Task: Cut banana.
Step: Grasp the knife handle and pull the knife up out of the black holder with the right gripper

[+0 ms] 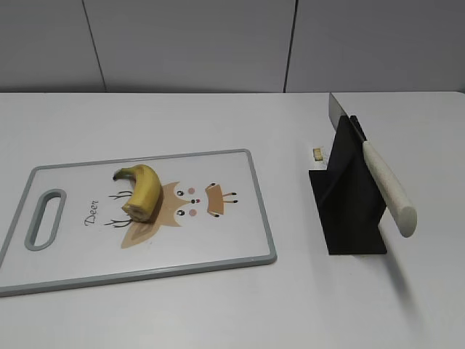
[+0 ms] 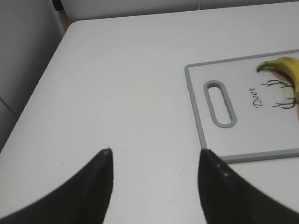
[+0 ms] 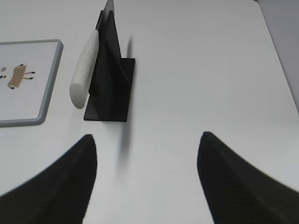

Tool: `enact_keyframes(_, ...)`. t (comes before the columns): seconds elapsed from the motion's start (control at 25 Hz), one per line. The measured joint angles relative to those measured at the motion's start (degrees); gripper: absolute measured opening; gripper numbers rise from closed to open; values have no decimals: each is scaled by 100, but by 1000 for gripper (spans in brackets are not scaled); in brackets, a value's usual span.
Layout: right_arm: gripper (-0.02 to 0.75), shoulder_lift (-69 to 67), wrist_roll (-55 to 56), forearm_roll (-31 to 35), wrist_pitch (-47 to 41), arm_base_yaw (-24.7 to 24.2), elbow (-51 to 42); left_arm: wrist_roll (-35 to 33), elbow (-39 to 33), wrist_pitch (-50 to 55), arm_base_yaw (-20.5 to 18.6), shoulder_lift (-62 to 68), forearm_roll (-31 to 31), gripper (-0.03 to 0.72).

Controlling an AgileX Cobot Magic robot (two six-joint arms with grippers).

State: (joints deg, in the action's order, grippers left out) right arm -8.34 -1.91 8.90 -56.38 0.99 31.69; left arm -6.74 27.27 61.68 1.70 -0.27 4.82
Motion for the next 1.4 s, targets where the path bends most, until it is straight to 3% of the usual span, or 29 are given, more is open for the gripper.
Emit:
enact_keyframes(0.32,519,-1508,0,0,86,0,748,0,0,0,17,5,0,553)
enact_keyframes(0.6,519,-2658,-209,-7,-343,0,1570,0,0,0,17,43,0,553)
enact_keyframes(1.12,519,-3824,-229,-13,-804,9,2586,0,0,0,17,43,0,553)
enact_keyframes(1.4,519,-4422,-132,8,-1021,305,3005,0,0,0,17,43,0,553)
